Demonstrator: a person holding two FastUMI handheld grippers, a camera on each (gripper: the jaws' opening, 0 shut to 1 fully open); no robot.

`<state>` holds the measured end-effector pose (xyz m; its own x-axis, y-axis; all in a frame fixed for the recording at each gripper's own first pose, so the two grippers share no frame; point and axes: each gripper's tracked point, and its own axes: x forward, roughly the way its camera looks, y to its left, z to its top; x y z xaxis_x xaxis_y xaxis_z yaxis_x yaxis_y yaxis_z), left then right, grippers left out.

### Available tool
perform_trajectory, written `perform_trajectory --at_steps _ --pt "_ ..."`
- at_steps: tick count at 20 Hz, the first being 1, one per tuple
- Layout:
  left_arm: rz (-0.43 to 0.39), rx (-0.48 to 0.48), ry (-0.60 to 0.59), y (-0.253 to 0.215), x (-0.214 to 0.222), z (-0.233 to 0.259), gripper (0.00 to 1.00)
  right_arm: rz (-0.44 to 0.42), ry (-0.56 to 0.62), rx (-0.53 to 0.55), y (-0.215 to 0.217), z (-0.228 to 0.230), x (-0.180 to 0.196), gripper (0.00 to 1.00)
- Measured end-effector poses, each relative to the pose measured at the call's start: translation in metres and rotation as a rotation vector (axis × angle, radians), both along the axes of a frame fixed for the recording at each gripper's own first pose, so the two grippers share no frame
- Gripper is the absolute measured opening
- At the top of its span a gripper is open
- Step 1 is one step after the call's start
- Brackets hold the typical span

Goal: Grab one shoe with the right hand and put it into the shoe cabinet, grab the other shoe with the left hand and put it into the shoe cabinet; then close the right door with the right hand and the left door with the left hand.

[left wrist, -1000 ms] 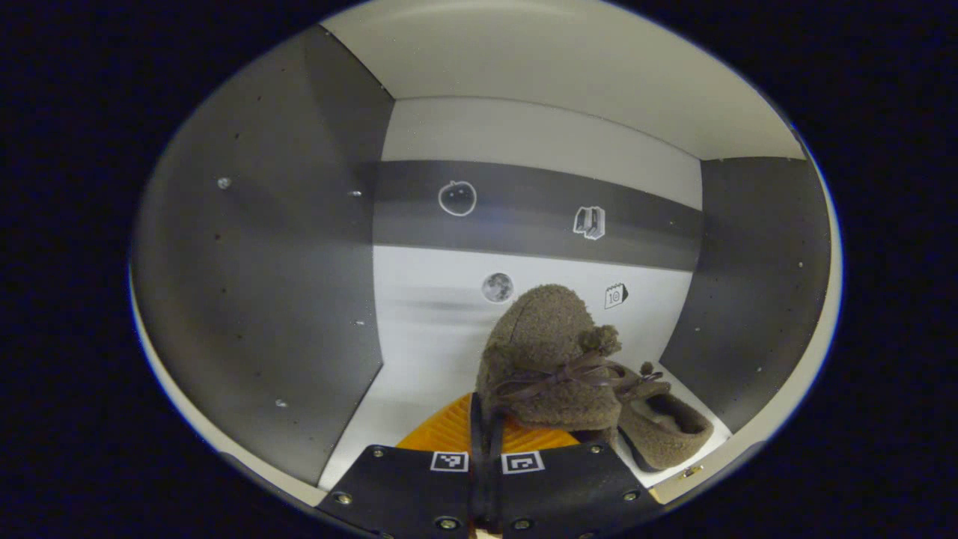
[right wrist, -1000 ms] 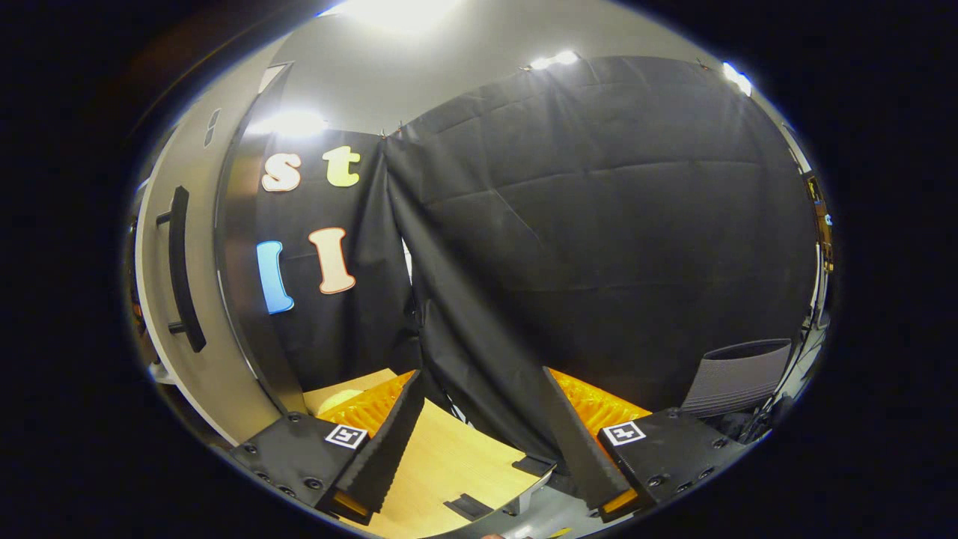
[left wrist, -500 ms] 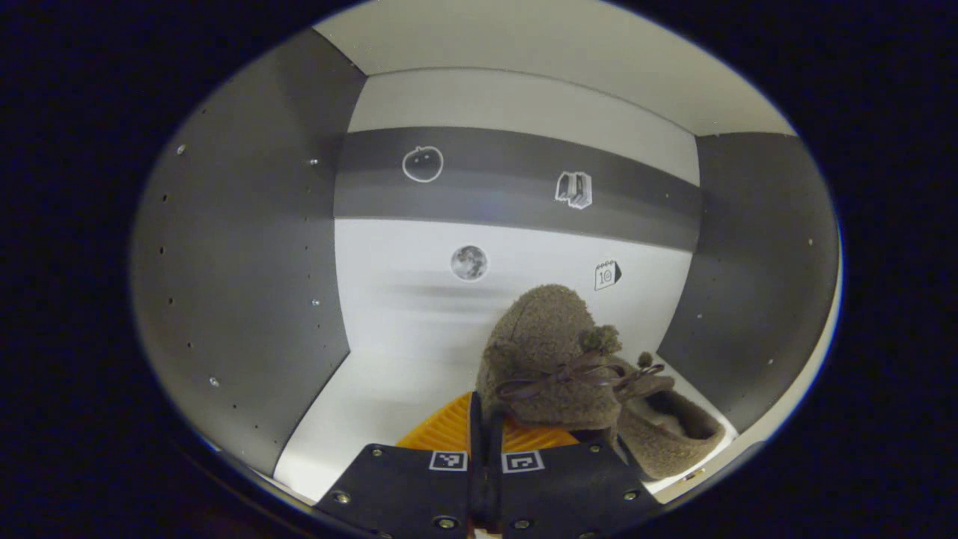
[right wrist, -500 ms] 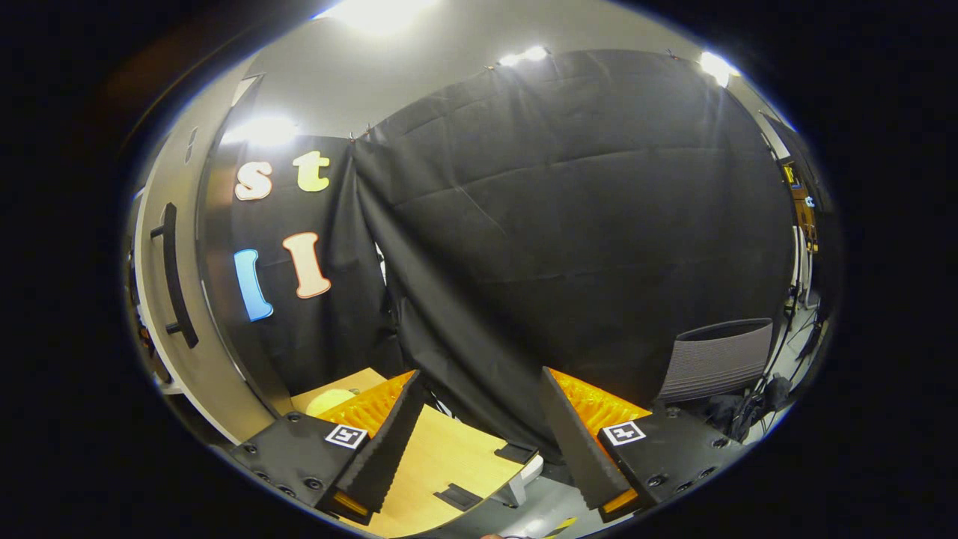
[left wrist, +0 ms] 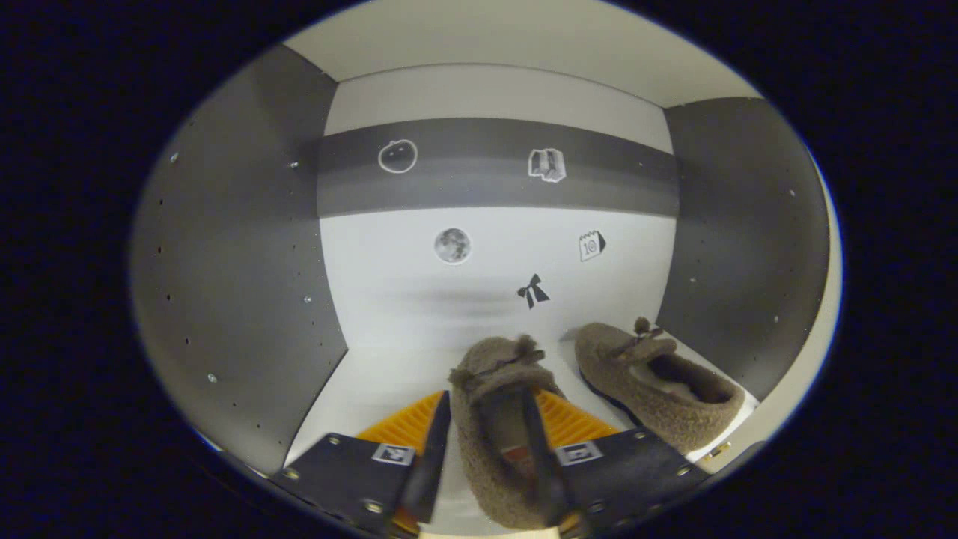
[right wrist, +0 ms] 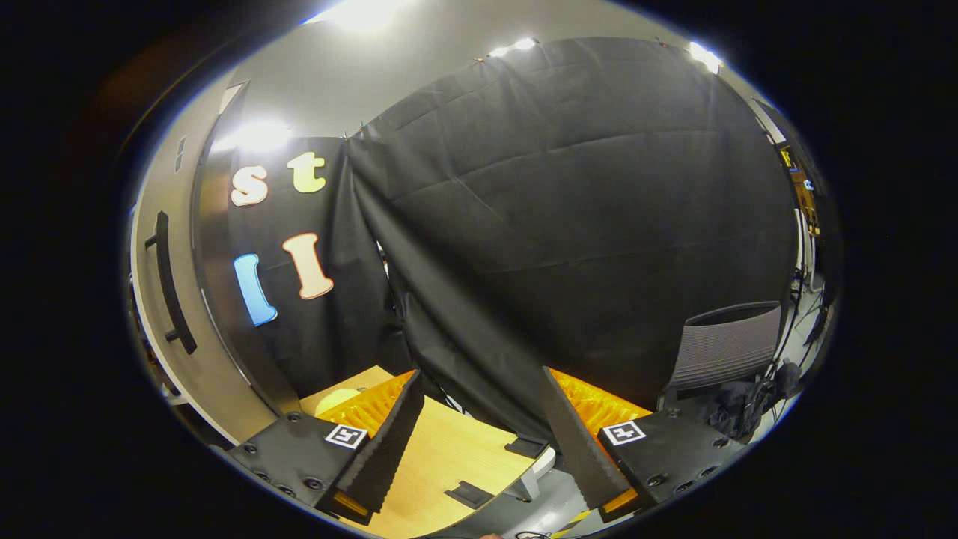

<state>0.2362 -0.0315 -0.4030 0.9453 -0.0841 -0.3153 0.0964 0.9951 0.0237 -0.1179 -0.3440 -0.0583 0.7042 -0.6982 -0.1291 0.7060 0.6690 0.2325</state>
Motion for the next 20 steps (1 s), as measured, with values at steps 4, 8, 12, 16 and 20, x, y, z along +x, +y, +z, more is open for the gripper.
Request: perform_trajectory --at_steps 4,8,12,16,20 --pt "-0.001 0.074 -0.067 -0.001 -0.021 0.031 0.95 0.053 0.016 0.002 0.004 -0.004 0.015 0.99" --pt "-0.012 0.059 -0.183 -0.013 -0.062 0.074 0.88 0.118 0.013 -0.002 0.011 0.002 0.038 0.98" --pt "-0.021 0.023 -0.303 -0.021 -0.117 0.108 0.89 0.225 0.009 -0.022 0.024 0.016 0.068 0.98" --pt "0.009 0.044 -0.373 -0.021 -0.168 0.117 0.91 0.329 -0.031 -0.081 0.033 0.055 0.101 0.98" --pt "0.035 0.001 -0.399 -0.027 -0.205 0.111 0.94 0.416 -0.063 -0.115 0.044 0.09 0.123 0.98"
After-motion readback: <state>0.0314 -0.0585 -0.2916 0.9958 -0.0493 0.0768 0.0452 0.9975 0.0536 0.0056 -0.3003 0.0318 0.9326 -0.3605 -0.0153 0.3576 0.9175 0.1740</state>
